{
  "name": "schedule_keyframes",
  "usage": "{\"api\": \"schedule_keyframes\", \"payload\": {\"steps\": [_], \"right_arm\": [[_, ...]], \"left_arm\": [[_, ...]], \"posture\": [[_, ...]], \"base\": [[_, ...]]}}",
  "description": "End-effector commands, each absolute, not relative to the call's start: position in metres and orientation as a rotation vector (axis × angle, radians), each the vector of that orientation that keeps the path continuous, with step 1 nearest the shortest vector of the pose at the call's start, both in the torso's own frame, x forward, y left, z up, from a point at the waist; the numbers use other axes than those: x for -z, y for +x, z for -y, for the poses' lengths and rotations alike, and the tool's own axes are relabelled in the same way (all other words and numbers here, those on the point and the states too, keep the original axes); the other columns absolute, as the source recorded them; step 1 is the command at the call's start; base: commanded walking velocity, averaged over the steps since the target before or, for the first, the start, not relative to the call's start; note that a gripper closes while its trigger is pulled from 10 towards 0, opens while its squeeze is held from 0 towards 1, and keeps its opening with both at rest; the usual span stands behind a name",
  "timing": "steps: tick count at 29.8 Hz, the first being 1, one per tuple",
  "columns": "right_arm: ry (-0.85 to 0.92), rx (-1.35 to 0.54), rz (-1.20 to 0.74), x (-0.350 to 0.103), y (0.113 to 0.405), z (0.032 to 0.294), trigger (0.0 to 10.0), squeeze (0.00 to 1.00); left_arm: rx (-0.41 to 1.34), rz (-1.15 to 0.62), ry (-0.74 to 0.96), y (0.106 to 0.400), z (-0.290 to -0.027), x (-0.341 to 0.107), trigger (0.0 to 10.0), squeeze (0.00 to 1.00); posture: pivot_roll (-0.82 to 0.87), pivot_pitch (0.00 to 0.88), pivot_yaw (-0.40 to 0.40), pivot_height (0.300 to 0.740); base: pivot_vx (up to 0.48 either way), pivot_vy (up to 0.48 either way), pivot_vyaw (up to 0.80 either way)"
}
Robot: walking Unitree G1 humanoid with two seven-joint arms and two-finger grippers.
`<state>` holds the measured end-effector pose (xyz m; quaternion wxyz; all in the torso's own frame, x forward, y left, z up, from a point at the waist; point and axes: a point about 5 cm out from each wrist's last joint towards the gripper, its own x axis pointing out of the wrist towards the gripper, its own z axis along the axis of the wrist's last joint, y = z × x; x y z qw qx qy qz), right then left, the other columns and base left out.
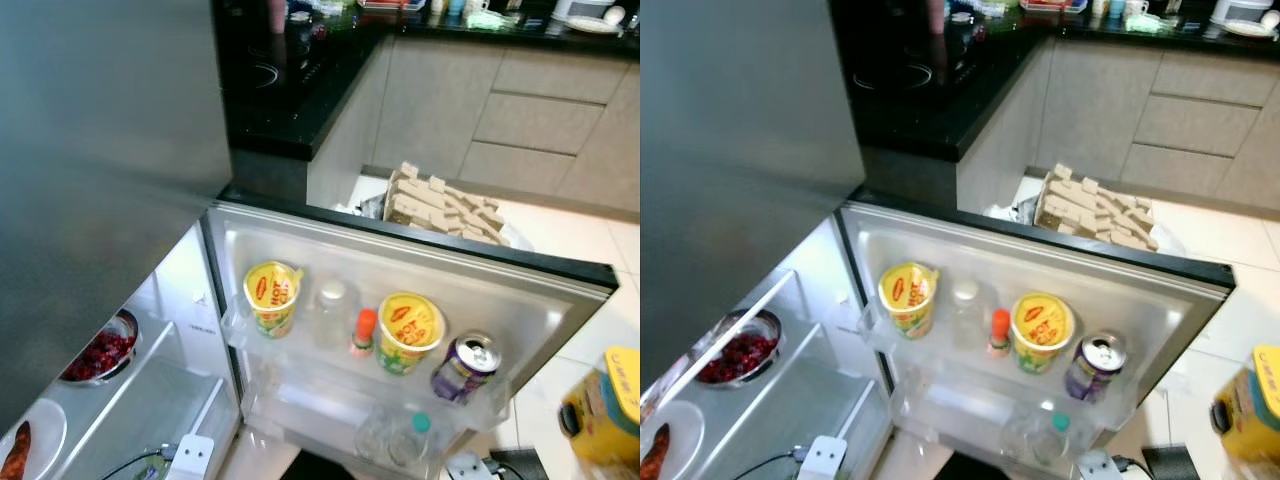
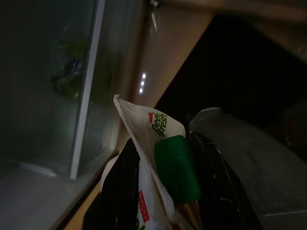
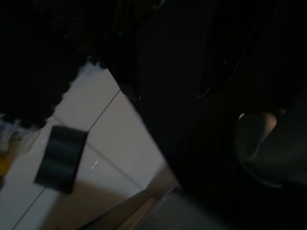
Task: Restocking fridge
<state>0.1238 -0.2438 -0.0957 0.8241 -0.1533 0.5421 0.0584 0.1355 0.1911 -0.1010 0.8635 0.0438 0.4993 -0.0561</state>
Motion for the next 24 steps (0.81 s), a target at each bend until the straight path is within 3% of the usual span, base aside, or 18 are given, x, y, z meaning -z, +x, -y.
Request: {"api": "schedule_keyframes", "payload": {"steps": [1,10,19,24], "right_arm": [[-0.308,-0.123,-1.157,0.0974,0.122,0.2398,10.0,0.0],[-0.305,-0.121,-1.159,0.0975,0.1214,0.2401,10.0,0.0],[-0.305,-0.12,-1.162,0.0976,0.1205,0.2405,10.0,0.0],[-0.305,-0.121,-1.161,0.0976,0.1206,0.2406,10.0,0.0]], "left_arm": [[0.126,-1.069,0.072,0.1299,-0.1854,0.1038,10.0,0.0],[0.128,-1.065,0.078,0.1312,-0.1859,0.1033,10.0,0.0],[0.143,-1.07,0.067,0.1297,-0.1843,0.1039,10.0,0.0],[0.127,-1.057,0.061,0.1317,-0.1862,0.1029,10.0,0.0]], "posture": [[-0.05,0.0,-0.013,0.74],[-0.05,0.0,-0.013,0.74],[-0.05,0.0,-0.013,0.74],[-0.05,0.0,-0.013,0.74]], "base": [[0.0,0.0,0.0],[0.0,0.0,0.0],[0.0,-0.403,0.0],[0.0,0.0,0.0]]}}
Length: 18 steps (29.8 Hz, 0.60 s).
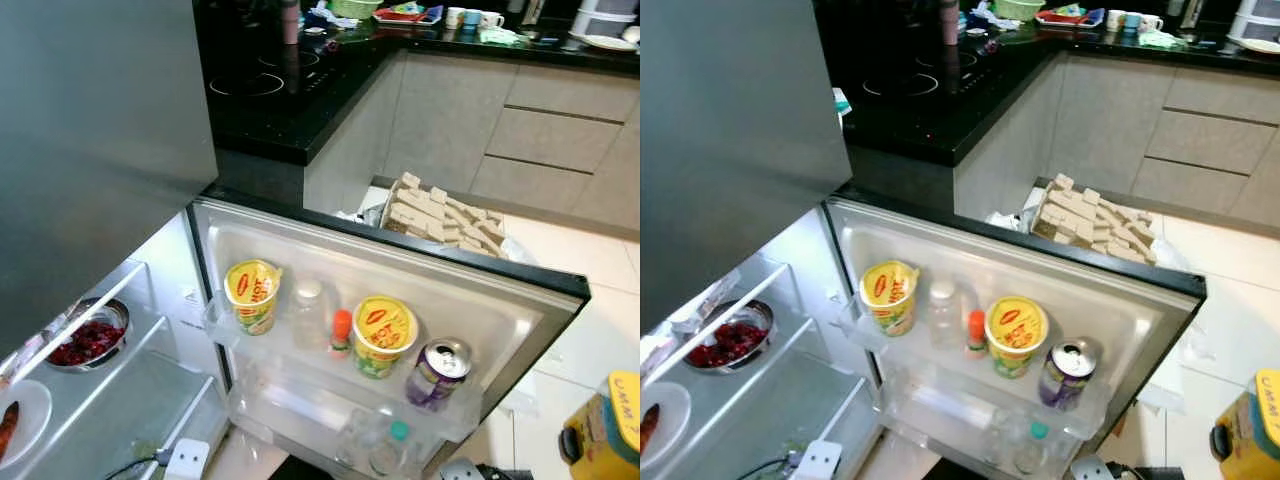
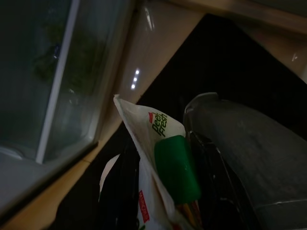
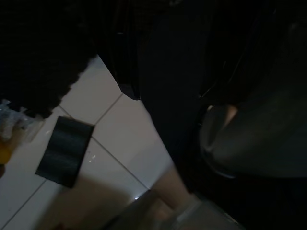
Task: Restocking fridge
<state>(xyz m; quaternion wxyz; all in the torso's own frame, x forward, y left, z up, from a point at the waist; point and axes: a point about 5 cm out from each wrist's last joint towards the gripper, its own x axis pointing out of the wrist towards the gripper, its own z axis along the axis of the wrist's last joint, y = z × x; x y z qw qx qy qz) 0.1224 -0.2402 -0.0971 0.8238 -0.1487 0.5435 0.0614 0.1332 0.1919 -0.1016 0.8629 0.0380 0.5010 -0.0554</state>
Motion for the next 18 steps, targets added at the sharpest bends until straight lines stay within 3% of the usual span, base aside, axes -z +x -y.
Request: {"api": "schedule_keyframes", "payload": {"steps": [1,18], "right_arm": [[-0.305,-0.121,-1.16,0.098,0.121,0.241,10.0,0.0],[-0.234,-0.135,-1.118,0.096,0.125,0.236,10.0,0.0]], "left_arm": [[0.128,-1.054,0.061,0.132,-0.186,0.103,10.0,0.0],[0.082,-0.886,0.137,0.166,-0.204,0.085,10.0,0.0]], "posture": [[-0.05,0.0,-0.013,0.74],[-0.05,0.0,-0.009,0.74]], "base": [[0.0,0.0,0.0],[0.0,0.0,0.0]]}}
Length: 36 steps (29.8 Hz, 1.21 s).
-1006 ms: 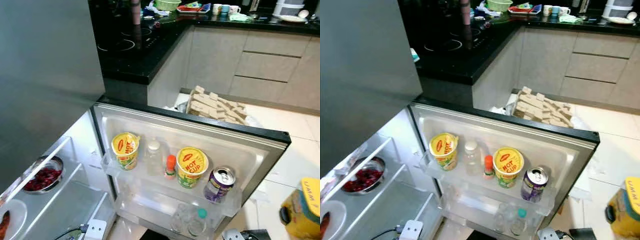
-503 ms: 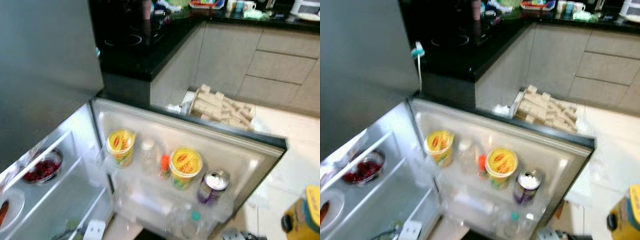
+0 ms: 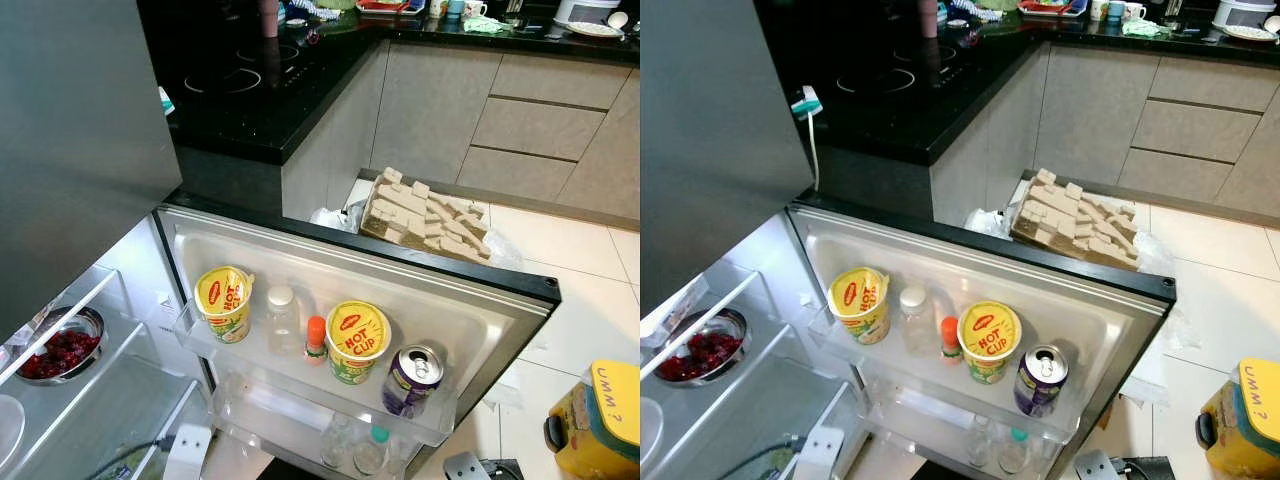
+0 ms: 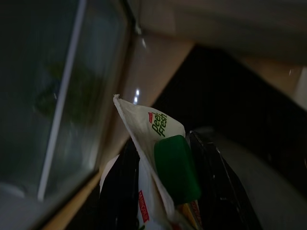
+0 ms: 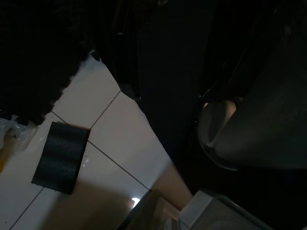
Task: Restocking fridge
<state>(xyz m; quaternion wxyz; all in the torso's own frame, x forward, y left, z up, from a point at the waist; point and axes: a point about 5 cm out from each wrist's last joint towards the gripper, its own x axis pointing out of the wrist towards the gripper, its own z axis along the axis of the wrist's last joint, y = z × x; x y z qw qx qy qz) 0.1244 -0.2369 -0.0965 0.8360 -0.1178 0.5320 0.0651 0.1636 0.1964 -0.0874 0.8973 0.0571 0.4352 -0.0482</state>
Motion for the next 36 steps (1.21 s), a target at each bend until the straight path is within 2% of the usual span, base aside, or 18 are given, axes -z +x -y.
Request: {"api": "schedule_keyframes", "payload": {"steps": [1,3,4,6,13,16,18,19,21,22,25,31,36], "right_arm": [[-0.232,-0.133,-1.118,0.096,0.125,0.236,10.0,0.0],[-0.231,-0.131,-1.119,0.096,0.125,0.236,10.0,0.0],[-0.225,-0.126,-1.12,0.096,0.125,0.237,10.0,0.0],[-0.222,-0.125,-1.12,0.096,0.124,0.237,10.0,0.0],[-0.2,-0.121,-1.089,0.093,0.131,0.238,10.0,0.0],[-0.189,-0.117,-1.069,0.091,0.135,0.239,10.0,0.0],[-0.159,-0.123,-1.013,0.085,0.147,0.242,10.0,0.0],[-0.159,-0.123,-1.013,0.085,0.147,0.242,10.0,0.0],[-0.098,-0.127,-0.954,0.079,0.158,0.244,10.0,0.0],[-0.098,-0.127,-0.954,0.079,0.158,0.244,10.0,0.0],[-0.048,-0.205,-0.889,0.072,0.169,0.241,10.0,0.0],[0.012,-0.33,-0.845,0.067,0.178,0.23,10.0,0.0],[0.002,-0.35,-0.844,0.066,0.179,0.229,10.0,0.0]], "left_arm": [[0.1,-0.843,0.164,0.174,-0.206,0.08,10.0,0.0],[0.114,-0.814,0.183,0.18,-0.206,0.076,10.0,0.0],[0.138,-0.727,0.229,0.196,-0.207,0.066,10.0,0.0],[0.151,-0.676,0.267,0.206,-0.209,0.059,10.0,0.0],[0.121,-0.581,0.375,0.221,-0.219,0.044,10.0,0.0],[0.094,-0.561,0.368,0.224,-0.222,0.042,10.0,0.0],[0.017,-0.525,0.214,0.227,-0.225,0.038,10.0,0.0],[0.017,-0.525,0.214,0.227,-0.225,0.038,10.0,0.0],[-0.01,-0.486,0.041,0.227,-0.224,0.036,10.0,0.0],[-0.01,-0.486,0.041,0.227,-0.224,0.036,10.0,0.0],[0.024,-0.46,-0.1,0.225,-0.222,0.036,10.0,0.0],[-0.014,-0.465,-0.054,0.22,-0.236,0.036,10.0,0.0],[-0.042,-0.467,-0.036,0.218,-0.243,0.035,10.0,0.0]], "posture": [[-0.05,0.0,-0.009,0.74],[-0.05,0.0,-0.009,0.74],[-0.05,0.0,-0.007,0.74],[-0.05,0.0,-0.007,0.74],[-0.05,0.0,-0.007,0.74],[-0.05,0.0,-0.007,0.74],[-0.05,0.0,-0.007,0.74],[-0.05,0.0,-0.007,0.74],[-0.05,0.0,-0.007,0.74],[-0.05,0.0,-0.007,0.74],[-0.06,0.0,-0.01,0.74],[-0.06,0.0,-0.01,0.74],[-0.06,0.0,-0.01,0.721]], "base": [[0.0,0.0,0.0],[0.0,0.0,0.0],[0.0,0.0,0.0],[0.0,0.0,0.0],[0.0,0.0,0.0],[0.0,0.0,0.0],[0.0,0.0,0.0],[0.0,0.0,0.0],[0.0,0.0,0.0],[0.0,0.0,0.0],[0.0,0.0,0.0],[0.0,0.0,0.0],[0.0,0.0,0.0]]}}
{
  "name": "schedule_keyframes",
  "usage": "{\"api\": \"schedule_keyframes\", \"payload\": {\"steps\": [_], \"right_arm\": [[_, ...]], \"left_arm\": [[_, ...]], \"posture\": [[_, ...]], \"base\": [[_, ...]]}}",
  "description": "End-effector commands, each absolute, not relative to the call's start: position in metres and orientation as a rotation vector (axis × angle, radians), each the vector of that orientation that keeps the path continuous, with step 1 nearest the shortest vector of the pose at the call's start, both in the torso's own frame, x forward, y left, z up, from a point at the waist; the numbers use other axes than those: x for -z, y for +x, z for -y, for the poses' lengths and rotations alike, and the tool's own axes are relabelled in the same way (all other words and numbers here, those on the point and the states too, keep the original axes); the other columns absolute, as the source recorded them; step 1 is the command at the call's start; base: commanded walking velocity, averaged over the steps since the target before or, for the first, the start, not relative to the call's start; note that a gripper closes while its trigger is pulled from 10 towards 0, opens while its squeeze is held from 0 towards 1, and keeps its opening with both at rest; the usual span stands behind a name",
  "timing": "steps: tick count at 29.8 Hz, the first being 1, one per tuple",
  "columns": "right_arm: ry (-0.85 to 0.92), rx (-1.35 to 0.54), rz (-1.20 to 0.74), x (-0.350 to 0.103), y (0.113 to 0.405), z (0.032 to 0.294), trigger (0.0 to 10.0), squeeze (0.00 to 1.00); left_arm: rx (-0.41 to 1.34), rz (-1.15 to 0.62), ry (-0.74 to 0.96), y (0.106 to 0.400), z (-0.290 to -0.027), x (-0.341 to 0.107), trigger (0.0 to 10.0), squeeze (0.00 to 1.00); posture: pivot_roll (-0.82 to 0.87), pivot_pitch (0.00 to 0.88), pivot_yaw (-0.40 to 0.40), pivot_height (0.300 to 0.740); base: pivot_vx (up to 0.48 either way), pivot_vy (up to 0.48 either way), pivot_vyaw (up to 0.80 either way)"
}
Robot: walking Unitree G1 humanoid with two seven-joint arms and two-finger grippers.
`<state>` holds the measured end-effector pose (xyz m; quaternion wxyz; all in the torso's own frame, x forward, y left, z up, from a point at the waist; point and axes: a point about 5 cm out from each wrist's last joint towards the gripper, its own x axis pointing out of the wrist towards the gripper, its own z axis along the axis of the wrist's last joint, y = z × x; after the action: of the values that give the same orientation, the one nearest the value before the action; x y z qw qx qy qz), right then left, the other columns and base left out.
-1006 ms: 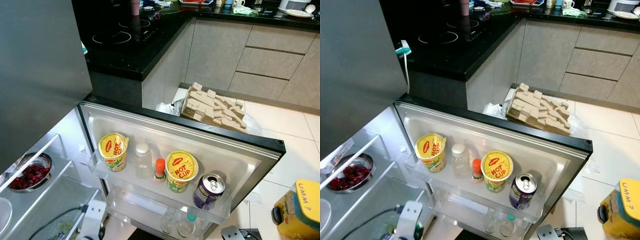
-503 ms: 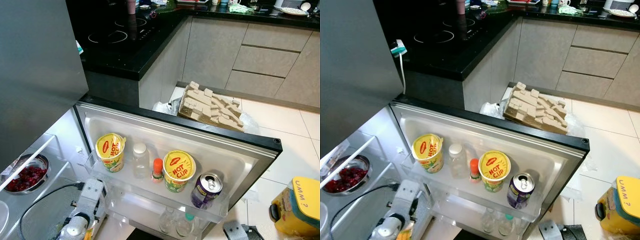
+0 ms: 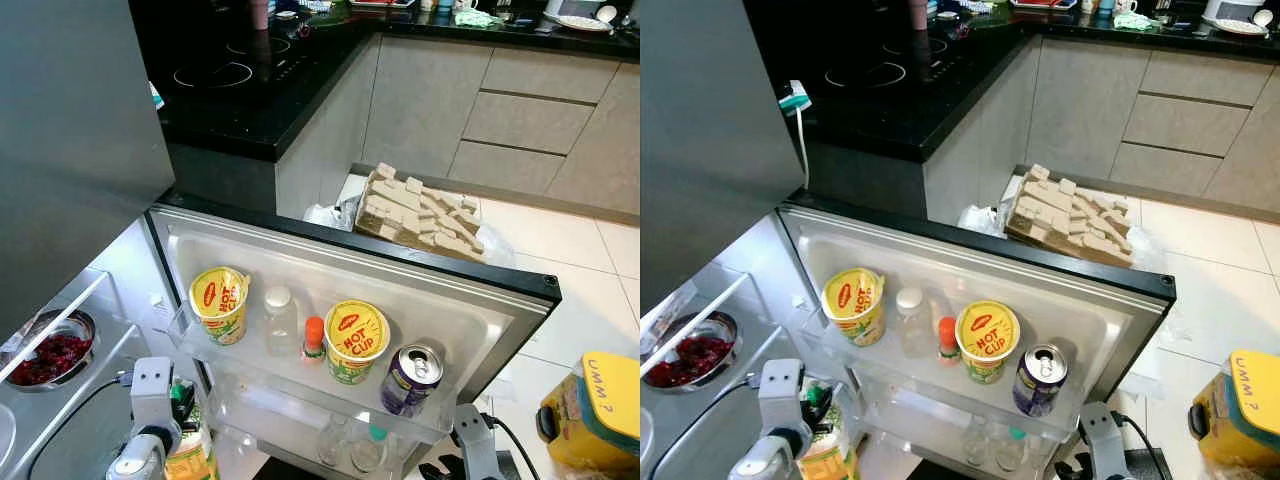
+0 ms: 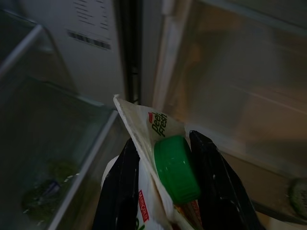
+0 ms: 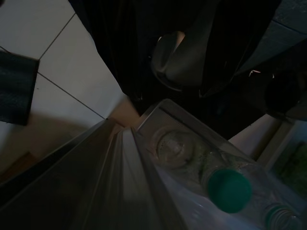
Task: Restocking fridge
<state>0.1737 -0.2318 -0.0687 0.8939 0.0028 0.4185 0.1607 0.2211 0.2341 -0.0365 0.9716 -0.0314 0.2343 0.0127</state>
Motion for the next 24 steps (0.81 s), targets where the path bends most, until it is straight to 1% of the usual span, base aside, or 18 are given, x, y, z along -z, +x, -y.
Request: {"api": "schedule_keyframes", "payload": {"steps": [1,8,13,20,24], "right_arm": [[0.002,-0.35,-0.844,0.066,0.179,0.229,10.0,0.0],[-0.001,-0.354,-0.866,0.068,0.173,0.231,10.0,0.0],[0.01,-0.339,-0.877,0.069,0.17,0.234,10.0,0.0],[0.042,-0.333,-0.923,0.076,0.155,0.236,10.0,0.0],[0.044,-0.335,-0.948,0.079,0.149,0.234,10.0,0.0]], "left_arm": [[-0.042,-0.467,-0.036,0.218,-0.243,0.035,10.0,0.0],[-0.061,-0.457,-0.01,0.219,-0.248,0.032,10.0,0.0],[-0.057,-0.45,-0.005,0.221,-0.248,0.031,10.0,0.0],[-0.044,-0.447,0.003,0.222,-0.245,0.031,10.0,0.0],[-0.038,-0.442,0.005,0.223,-0.244,0.03,10.0,0.0]], "posture": [[-0.06,0.0,-0.01,0.721],[-0.05,0.0,-0.009,0.686],[-0.05,0.0,-0.009,0.671],[-0.05,0.0,-0.011,0.671],[-0.05,0.0,-0.011,0.657]], "base": [[0.0,0.0,0.0],[0.0,0.0,0.0],[0.0,0.0,0.0],[0.0,0.0,0.0],[0.0,0.0,0.0]]}}
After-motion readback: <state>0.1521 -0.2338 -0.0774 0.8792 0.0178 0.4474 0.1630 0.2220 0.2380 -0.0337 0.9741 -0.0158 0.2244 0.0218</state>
